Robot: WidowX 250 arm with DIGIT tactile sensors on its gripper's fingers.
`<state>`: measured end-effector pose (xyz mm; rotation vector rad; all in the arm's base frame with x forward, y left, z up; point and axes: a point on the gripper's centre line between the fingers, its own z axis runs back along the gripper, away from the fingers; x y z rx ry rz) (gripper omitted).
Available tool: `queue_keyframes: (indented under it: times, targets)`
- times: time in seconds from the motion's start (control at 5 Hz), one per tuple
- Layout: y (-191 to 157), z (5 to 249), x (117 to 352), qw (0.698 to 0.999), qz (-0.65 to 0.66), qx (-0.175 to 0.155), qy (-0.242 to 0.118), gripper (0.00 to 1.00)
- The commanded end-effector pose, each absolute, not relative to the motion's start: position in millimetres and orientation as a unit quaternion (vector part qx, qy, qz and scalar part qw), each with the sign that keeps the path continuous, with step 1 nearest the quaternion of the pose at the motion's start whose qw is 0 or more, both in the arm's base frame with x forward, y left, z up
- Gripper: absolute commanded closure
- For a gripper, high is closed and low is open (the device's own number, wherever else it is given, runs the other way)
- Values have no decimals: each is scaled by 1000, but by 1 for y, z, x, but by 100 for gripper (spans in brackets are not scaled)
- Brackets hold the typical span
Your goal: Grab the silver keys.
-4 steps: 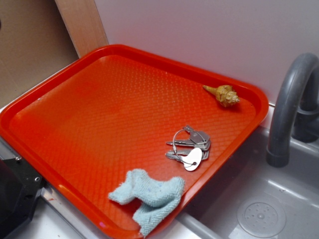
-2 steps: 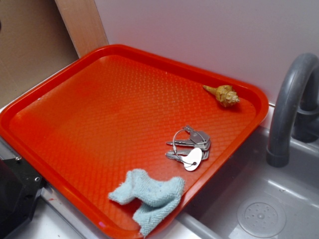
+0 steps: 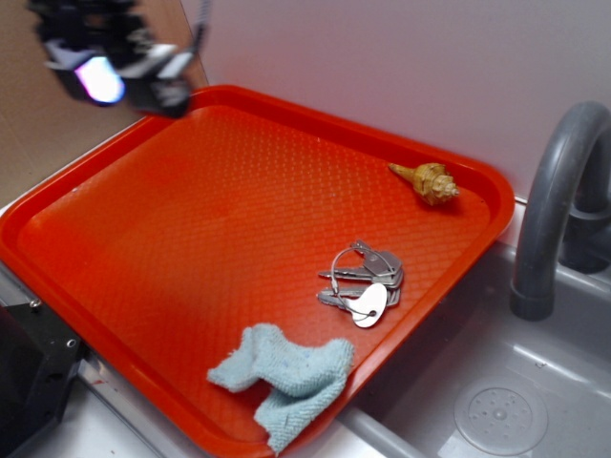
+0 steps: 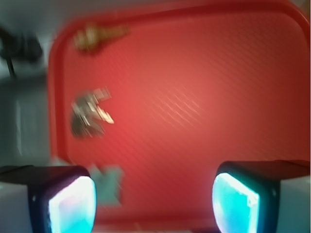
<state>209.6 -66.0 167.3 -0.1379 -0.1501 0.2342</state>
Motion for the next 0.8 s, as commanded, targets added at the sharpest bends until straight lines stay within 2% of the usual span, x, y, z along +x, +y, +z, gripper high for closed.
queue_keyframes:
  times: [0.0, 0.2, 0.4, 0.6]
  targets:
    - [-94, 130, 231, 978, 122, -154, -68, 0]
    - [-112, 110, 210, 984, 101, -132, -59, 0]
    - [-126, 98, 208, 986, 79, -121, -81, 0]
    - [-138, 93, 219, 986, 67, -125, -86, 0]
